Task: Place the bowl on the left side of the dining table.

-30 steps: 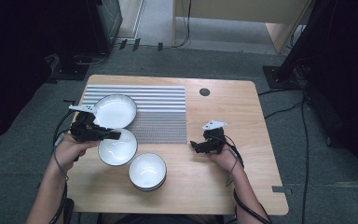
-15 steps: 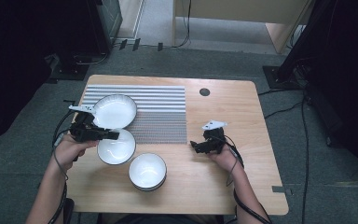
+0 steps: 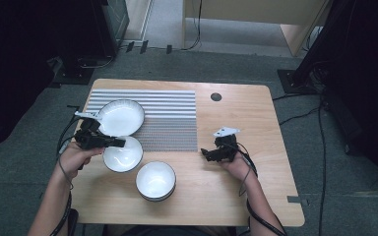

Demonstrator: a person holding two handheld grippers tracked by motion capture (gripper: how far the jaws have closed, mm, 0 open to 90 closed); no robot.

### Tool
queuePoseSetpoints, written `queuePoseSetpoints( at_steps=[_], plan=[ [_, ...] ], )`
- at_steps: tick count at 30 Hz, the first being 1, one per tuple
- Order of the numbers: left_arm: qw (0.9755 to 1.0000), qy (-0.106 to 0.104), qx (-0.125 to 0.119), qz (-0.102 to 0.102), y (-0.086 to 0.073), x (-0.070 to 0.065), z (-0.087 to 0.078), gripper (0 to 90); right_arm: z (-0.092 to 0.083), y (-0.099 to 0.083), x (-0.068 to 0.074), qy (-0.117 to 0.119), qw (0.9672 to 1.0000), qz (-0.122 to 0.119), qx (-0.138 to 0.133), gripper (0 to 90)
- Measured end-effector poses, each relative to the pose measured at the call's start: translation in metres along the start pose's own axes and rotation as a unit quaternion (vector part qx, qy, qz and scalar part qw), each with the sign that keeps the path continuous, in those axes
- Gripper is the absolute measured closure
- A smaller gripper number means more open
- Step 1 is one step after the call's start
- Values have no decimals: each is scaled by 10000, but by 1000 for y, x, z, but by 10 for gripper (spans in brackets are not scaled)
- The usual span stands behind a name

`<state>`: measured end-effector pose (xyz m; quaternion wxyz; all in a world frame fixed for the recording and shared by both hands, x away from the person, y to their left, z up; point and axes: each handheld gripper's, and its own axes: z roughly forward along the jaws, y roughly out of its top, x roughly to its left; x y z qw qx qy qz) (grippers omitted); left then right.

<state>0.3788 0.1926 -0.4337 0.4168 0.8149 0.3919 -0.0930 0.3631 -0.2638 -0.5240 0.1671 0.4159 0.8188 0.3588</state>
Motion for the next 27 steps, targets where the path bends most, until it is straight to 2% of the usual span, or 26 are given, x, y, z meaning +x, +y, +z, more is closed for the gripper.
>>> queuePoseSetpoints(
  at_steps=[14,27],
  plan=[
    [10000,48,-11,-83,-3,13,7,755,0,0,0,0,10000,1,1,63],
    [10000,29,10,-48,-3,19,12,755,0,0,0,0,10000,1,1,63]
  ],
)
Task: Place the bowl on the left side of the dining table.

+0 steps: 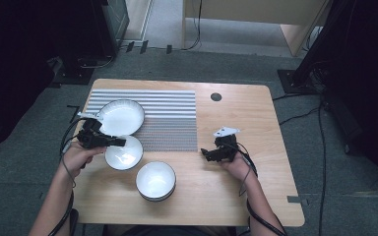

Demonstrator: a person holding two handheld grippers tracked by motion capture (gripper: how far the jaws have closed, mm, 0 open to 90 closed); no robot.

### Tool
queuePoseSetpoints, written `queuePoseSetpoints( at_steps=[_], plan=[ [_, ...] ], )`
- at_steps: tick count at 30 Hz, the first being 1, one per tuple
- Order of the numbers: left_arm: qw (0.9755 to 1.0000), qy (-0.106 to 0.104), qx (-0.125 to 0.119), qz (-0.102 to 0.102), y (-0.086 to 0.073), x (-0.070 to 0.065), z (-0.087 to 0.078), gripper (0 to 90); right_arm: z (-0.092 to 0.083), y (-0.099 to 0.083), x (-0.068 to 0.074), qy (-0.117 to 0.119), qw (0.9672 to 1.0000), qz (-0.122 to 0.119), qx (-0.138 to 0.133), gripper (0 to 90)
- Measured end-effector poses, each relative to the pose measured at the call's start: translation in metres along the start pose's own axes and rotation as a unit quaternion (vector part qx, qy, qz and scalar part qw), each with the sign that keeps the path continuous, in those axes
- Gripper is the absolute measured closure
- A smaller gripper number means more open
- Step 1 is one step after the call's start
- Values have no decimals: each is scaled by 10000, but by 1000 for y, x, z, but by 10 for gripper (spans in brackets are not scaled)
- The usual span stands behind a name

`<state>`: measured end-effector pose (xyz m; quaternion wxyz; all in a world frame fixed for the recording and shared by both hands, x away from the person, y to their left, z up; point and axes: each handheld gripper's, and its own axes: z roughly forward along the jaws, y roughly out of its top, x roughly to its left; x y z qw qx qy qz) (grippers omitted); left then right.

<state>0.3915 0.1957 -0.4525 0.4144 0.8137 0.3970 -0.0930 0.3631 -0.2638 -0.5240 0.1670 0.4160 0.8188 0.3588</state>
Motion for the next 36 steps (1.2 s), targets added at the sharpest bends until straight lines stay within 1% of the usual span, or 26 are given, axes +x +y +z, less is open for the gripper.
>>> queuePoseSetpoints(
  at_steps=[8,13,19,24,27,32,36],
  plan=[
    [10000,-6,-51,-34,3,6,1,756,0,0,0,-1,10000,1,-1,63],
    [10000,-40,-53,-10,6,7,0,756,0,0,0,-2,10000,-4,12,63],
    [10000,-35,-47,26,10,9,0,756,0,0,0,-4,10000,-6,10,62],
    [10000,-36,-77,-23,14,13,0,756,0,0,0,3,10000,-12,6,63],
    [10000,-30,-53,-3,16,15,1,756,0,0,0,-2,10000,-15,4,63],
    [9999,-1,-79,-70,19,21,1,757,0,0,0,-4,10000,-5,11,63],
    [9999,-13,-71,-85,22,24,2,757,0,0,0,1,10000,3,-1,63]
  ],
)
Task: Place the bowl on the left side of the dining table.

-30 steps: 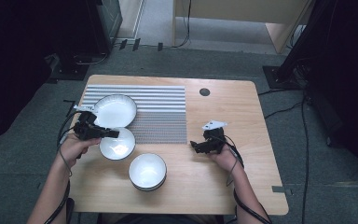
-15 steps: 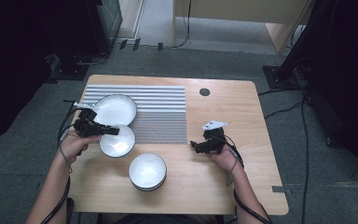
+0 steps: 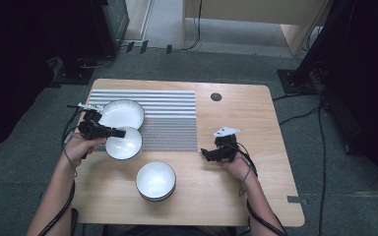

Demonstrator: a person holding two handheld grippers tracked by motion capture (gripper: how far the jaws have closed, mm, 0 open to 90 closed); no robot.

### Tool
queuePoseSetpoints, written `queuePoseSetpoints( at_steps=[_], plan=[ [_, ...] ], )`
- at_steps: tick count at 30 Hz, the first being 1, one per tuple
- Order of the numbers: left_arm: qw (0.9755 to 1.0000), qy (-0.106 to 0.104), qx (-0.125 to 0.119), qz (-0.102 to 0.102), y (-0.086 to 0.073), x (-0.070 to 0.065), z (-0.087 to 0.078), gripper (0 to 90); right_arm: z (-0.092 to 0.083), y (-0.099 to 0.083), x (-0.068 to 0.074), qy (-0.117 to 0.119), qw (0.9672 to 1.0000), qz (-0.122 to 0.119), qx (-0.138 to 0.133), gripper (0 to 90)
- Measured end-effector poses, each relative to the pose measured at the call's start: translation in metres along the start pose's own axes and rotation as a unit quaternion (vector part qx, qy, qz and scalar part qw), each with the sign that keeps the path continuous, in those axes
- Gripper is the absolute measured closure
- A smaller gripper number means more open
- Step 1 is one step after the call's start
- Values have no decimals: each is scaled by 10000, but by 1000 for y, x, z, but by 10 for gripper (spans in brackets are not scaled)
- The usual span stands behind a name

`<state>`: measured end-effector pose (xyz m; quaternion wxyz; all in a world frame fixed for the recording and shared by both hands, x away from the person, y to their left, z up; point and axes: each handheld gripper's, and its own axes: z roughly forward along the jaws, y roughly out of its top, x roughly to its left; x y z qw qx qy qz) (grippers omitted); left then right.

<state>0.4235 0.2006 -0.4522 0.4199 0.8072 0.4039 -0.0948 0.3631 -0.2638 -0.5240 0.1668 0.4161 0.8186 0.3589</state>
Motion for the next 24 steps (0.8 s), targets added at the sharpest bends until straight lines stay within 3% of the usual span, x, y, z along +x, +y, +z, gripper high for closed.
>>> queuePoseSetpoints(
  at_steps=[24],
  plan=[
    [9998,29,-113,-153,10,16,-8,757,0,0,0,1,10000,4,-1,62]
  ],
)
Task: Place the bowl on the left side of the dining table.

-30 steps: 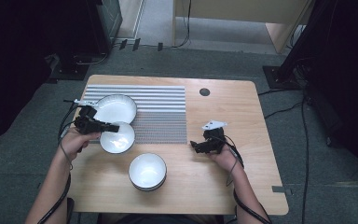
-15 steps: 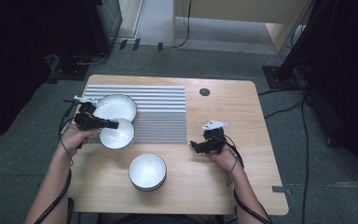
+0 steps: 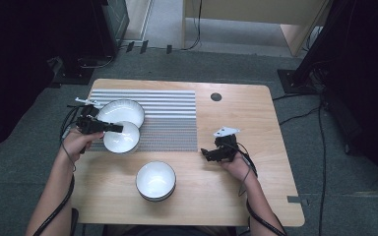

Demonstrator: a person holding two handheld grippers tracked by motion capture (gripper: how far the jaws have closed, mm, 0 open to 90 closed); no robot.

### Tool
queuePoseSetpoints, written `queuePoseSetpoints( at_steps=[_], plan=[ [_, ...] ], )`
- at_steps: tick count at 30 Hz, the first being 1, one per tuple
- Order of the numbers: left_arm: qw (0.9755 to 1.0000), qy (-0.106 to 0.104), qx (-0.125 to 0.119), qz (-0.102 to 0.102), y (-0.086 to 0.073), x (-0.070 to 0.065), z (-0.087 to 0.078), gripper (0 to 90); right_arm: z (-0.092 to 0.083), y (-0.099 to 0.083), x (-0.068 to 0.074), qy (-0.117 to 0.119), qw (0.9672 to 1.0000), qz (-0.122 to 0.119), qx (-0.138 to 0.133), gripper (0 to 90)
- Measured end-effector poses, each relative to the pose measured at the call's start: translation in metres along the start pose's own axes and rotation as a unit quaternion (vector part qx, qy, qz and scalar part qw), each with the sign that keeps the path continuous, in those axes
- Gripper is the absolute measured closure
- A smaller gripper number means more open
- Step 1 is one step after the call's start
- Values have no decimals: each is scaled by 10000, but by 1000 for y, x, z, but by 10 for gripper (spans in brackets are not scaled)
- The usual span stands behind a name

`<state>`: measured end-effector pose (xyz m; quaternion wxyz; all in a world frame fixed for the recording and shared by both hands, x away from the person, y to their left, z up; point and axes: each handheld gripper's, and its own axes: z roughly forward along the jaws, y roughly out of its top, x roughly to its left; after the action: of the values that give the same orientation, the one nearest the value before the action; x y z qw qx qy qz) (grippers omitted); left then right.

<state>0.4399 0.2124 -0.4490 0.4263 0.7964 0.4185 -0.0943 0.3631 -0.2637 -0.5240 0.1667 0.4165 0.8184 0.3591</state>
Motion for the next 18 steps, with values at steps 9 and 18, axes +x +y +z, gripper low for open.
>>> queuePoseSetpoints(
  at_steps=[9,18],
  plan=[
    [10000,38,-36,-16,5,3,-4,757,0,0,0,-2,10000,-2,0,63],
    [9999,64,-80,-28,11,4,-5,757,0,0,0,-3,10000,1,-1,63]
  ],
)
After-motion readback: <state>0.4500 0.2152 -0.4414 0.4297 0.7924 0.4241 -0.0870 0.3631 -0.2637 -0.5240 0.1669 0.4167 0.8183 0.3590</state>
